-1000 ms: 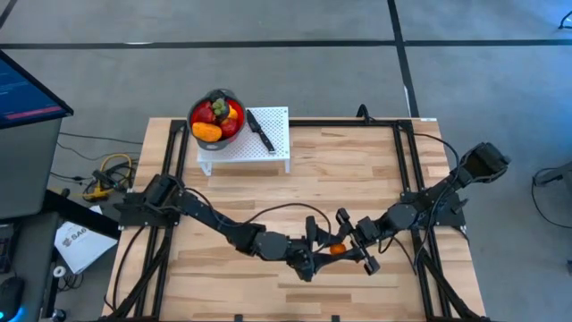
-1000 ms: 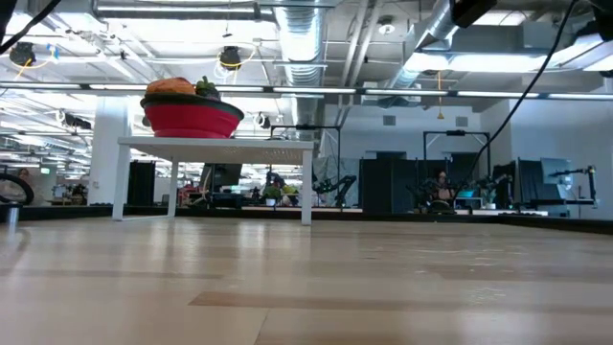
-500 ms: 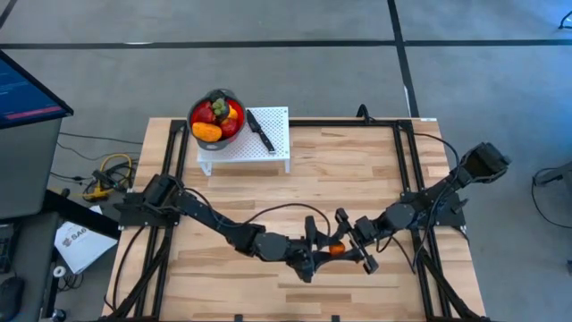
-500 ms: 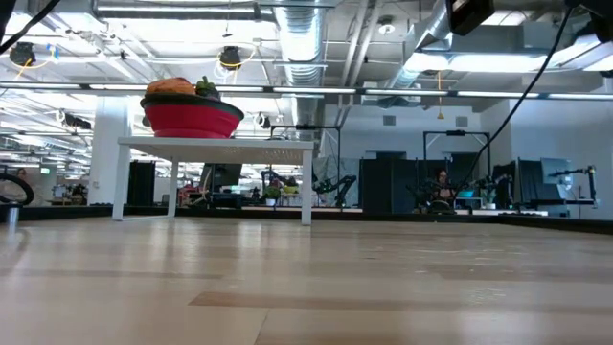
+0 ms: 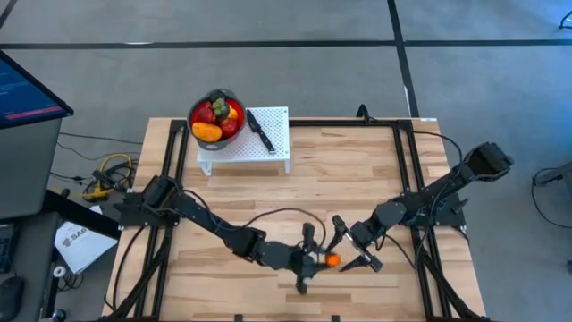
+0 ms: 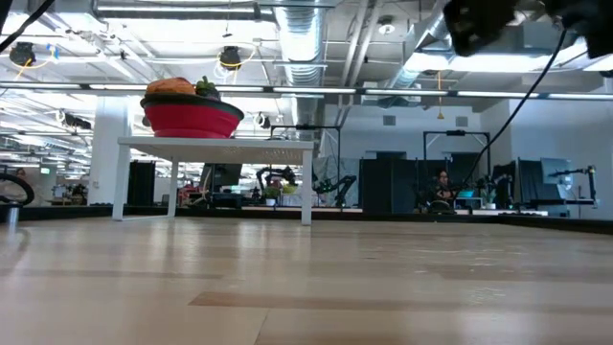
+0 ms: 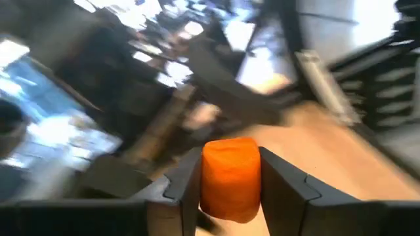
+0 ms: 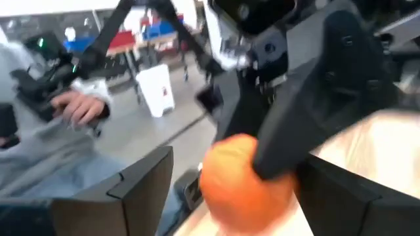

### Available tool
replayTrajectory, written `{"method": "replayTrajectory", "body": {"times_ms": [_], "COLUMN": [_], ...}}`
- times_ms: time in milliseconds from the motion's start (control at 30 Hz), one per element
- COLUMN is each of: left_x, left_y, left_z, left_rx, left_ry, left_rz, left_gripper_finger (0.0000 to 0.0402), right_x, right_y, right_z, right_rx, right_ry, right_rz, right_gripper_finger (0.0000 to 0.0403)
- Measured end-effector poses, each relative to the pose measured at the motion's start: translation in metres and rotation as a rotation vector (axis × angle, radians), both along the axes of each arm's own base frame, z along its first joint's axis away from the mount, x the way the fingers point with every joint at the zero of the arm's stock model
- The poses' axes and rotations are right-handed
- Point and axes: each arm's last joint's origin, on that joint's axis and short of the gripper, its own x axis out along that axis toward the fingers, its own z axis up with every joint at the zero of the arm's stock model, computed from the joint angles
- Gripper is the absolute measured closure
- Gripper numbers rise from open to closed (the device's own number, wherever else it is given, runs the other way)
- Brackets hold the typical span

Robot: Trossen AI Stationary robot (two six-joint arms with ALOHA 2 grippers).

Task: Pick & Place Fruit
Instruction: Put the orange into the red strainer bowl on the shelf

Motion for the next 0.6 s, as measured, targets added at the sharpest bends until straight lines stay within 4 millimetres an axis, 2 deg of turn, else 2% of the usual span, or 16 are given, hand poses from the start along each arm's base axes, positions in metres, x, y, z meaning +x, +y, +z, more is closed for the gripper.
{"method": "replayTrajectory", "body": {"times_ms": [133, 233, 467, 533, 600], "left_x": [-0.004, -0.008, -0.031, -0.046, -0.06], "left_y": [-0.006, -0.006, 0.007, 0.014, 0.022], "left_z": [-0.016, -0.025, -0.062, -0.062, -0.054], "left_rx": [-0.141, -0.223, -0.338, -0.328, -0.327], "left_ry": [0.138, 0.246, 0.605, 0.735, 0.818], "left_rz": [-0.091, -0.081, 0.132, 0.229, 0.324], "left_gripper_finger": [0.0275, 0.0271, 0.0278, 0.0276, 0.0275], "right_x": [-0.002, -0.005, -0.008, -0.006, -0.002], "right_y": [-0.007, -0.011, -0.015, -0.014, -0.012], "right_z": [0.0, -0.004, -0.018, -0.025, -0.032], "right_rx": [-0.037, -0.067, -0.11, -0.103, -0.099], "right_ry": [0.07, 0.134, 0.295, 0.341, 0.359], "right_rz": [-0.015, -0.031, -0.113, -0.15, -0.182], "right_gripper_finger": [0.0111, 0.0111, 0.0111, 0.0111, 0.0111]}}
